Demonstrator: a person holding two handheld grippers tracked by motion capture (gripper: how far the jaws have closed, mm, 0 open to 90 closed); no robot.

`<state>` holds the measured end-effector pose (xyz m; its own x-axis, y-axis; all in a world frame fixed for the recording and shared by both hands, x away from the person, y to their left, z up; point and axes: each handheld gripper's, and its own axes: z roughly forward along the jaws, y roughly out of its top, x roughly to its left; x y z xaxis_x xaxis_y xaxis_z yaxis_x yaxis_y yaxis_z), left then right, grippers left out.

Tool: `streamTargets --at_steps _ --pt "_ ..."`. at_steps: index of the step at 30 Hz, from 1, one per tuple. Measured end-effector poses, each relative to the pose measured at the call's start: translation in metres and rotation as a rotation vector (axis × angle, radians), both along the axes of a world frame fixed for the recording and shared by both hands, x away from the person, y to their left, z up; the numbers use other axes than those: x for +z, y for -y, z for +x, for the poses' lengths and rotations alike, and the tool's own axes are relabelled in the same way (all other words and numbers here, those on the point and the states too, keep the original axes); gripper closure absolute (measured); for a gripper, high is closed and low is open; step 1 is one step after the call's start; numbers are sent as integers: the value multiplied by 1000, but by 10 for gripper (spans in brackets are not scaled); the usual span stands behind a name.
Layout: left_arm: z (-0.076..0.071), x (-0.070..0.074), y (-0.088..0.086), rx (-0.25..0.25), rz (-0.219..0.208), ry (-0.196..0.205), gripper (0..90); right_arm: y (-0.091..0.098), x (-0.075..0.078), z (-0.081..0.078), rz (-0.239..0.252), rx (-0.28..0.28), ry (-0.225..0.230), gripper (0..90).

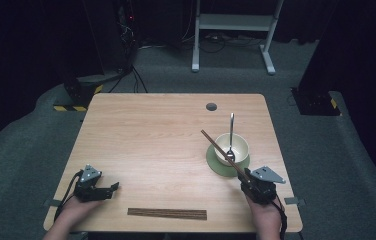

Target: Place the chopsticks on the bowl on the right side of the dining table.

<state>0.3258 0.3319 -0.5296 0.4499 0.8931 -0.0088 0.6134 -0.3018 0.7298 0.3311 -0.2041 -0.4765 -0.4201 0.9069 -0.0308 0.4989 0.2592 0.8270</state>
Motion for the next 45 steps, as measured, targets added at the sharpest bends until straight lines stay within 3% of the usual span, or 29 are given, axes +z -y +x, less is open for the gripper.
streamTargets --at_steps 5,8,12,16,19,25,32,39,45 --pt "1 3 1 -6 -12 -24 166 0 -1 2 -1 -7 1 678" --pt "0 6 5 -19 -9 -19 167 1 -1 3 -1 -5 1 660" --pt "0 18 12 1 -32 18 158 3 -1 4 4 -9 1 633" --pt "3 43 29 6 -46 88 163 7 0 3 6 -25 8 605" --pt "13 56 47 -4 -49 110 166 9 1 2 11 -41 14 604" --pt "37 57 92 -44 -26 109 151 8 0 1 6 -51 20 605" --pt "77 64 156 -72 -14 143 155 8 0 2 5 -51 21 605" --pt "109 60 210 -90 12 163 193 9 0 1 8 -53 24 605" --pt "120 58 239 -115 14 174 219 12 0 0 10 -64 27 603"
